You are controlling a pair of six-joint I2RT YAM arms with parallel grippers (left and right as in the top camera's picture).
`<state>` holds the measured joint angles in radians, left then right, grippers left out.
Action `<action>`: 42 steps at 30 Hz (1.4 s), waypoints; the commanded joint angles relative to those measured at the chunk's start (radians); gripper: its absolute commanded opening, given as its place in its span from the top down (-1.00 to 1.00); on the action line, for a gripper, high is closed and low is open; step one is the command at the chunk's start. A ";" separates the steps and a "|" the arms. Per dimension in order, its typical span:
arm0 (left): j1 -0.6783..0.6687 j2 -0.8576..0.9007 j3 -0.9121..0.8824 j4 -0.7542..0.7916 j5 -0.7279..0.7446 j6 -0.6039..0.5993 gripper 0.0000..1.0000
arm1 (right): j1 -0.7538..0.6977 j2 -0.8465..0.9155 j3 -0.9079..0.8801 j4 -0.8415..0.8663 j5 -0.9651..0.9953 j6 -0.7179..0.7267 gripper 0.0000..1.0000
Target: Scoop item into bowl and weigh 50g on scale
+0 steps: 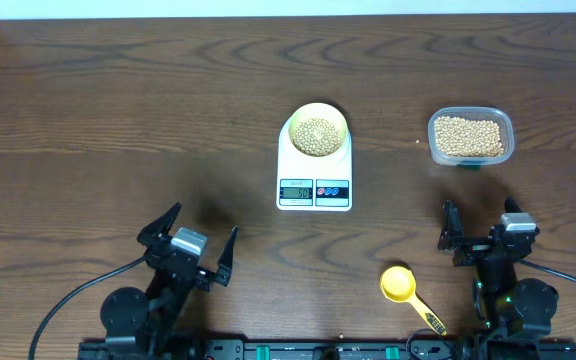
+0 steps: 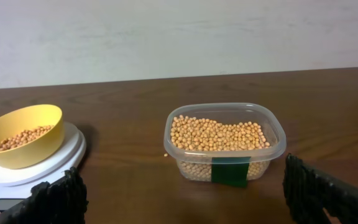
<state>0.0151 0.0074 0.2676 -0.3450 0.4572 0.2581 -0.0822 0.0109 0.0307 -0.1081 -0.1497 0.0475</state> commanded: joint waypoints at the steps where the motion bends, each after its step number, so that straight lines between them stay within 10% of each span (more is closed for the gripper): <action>1: 0.003 -0.005 -0.027 0.016 -0.006 -0.010 -1.00 | -0.002 -0.006 -0.005 0.000 -0.006 -0.011 -0.98; 42: -0.006 -0.005 -0.209 0.172 -0.299 -0.409 -1.00 | -0.002 -0.006 -0.005 0.000 -0.006 -0.011 -0.99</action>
<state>0.0147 0.0074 0.0929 -0.2047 0.2287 -0.0692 -0.0822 0.0109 0.0307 -0.1081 -0.1497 0.0475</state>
